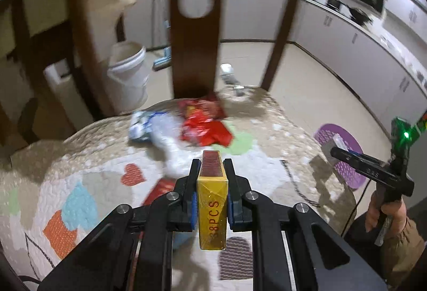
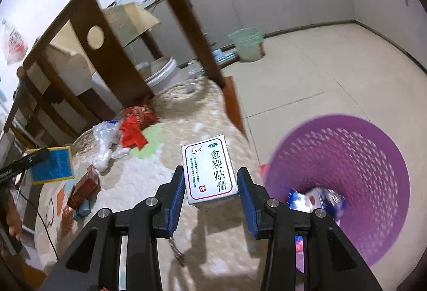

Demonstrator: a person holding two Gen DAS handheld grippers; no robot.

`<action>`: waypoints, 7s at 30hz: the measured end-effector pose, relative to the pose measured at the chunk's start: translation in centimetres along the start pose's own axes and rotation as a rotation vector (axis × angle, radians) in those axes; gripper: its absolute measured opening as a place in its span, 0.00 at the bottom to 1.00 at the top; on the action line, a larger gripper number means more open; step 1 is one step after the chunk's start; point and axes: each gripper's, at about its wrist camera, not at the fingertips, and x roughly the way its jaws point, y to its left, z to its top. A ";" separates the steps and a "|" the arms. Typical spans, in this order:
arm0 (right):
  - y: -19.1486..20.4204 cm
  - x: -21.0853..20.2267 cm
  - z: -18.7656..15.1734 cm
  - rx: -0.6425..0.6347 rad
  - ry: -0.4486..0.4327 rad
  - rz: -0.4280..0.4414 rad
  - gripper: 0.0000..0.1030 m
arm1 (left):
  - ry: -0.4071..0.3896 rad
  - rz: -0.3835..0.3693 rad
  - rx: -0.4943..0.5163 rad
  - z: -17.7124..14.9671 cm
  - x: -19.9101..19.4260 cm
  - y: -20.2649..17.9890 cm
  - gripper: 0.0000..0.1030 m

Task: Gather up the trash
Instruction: 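Carry the white ointment box over the purple basket with the right tool, then release the white box and yellow box into the purple basket with both tools, then grasp the red cigarette box on the quilt with the left tool, then grasp the light blue WHi box with the right tool while the left holds the red box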

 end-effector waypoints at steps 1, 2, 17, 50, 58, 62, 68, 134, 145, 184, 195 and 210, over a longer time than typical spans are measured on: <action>-0.6 -0.2 -0.2 0.017 -0.005 -0.004 0.41 | -0.001 -0.004 0.020 -0.1 0.1 -1.1 0.15; -1.2 -0.3 -0.2 0.031 -0.010 -0.009 0.41 | 0.000 -0.010 0.036 -0.1 0.2 -2.2 0.15; -6.7 -4.3 -0.7 0.162 -0.116 -0.054 0.41 | 0.043 -0.025 0.256 -0.4 3.7 -15.4 0.15; -13.6 -4.5 -1.3 0.338 -0.093 -0.083 0.41 | 0.124 -0.177 0.319 2.1 10.7 -26.2 0.15; -15.1 -3.3 -1.3 0.364 -0.075 -0.108 0.41 | 0.149 -0.230 0.242 3.2 12.9 -26.3 0.15; -15.4 -2.6 -1.3 0.367 -0.064 -0.121 0.41 | 0.159 -0.233 0.233 3.2 13.9 -26.5 0.15; -15.6 -1.8 -1.3 0.371 -0.053 -0.127 0.41 | 0.173 -0.223 0.241 2.7 14.8 -26.8 0.15; 2.8 0.3 -2.3 -0.175 -0.119 -0.221 0.70 | 0.122 0.141 -0.153 -6.9 4.9 6.2 0.71; 3.1 0.8 -2.5 -0.202 -0.102 -0.226 0.71 | 0.229 0.122 -0.105 -5.9 9.0 6.0 0.63; 24.2 12.7 -8.0 -0.159 0.532 0.377 0.55 | -0.029 0.278 -0.366 -17.9 -6.1 13.2 0.62; 30.3 14.6 -8.3 -0.426 0.429 0.129 0.64 | -0.034 0.286 -0.372 -18.4 -6.4 13.5 0.62; 24.6 9.8 -8.3 -0.416 0.330 0.152 0.35 | -0.013 0.292 -0.260 -16.6 -5.2 9.5 0.62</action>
